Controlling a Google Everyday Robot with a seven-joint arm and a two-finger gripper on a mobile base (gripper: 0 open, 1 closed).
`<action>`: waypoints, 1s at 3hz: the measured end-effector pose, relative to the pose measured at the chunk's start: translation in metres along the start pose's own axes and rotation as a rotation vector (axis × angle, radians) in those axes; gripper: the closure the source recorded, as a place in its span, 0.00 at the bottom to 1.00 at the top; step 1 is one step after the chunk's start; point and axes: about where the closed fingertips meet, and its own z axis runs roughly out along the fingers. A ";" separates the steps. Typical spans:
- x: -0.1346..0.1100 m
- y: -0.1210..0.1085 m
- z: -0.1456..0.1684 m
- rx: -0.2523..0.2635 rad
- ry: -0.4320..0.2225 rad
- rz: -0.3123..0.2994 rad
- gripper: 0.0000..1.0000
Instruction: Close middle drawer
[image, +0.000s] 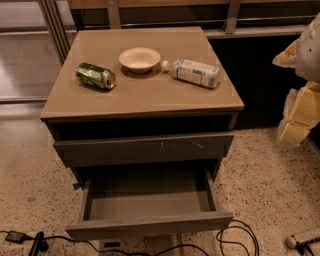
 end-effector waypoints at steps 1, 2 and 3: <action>0.000 0.000 0.000 0.000 0.000 0.000 0.00; -0.002 0.003 -0.003 0.002 -0.013 -0.012 0.00; -0.004 0.012 0.001 -0.020 -0.067 -0.036 0.00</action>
Offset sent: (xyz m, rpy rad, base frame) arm -0.0091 0.0047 0.0004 0.0186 0.0062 0.0362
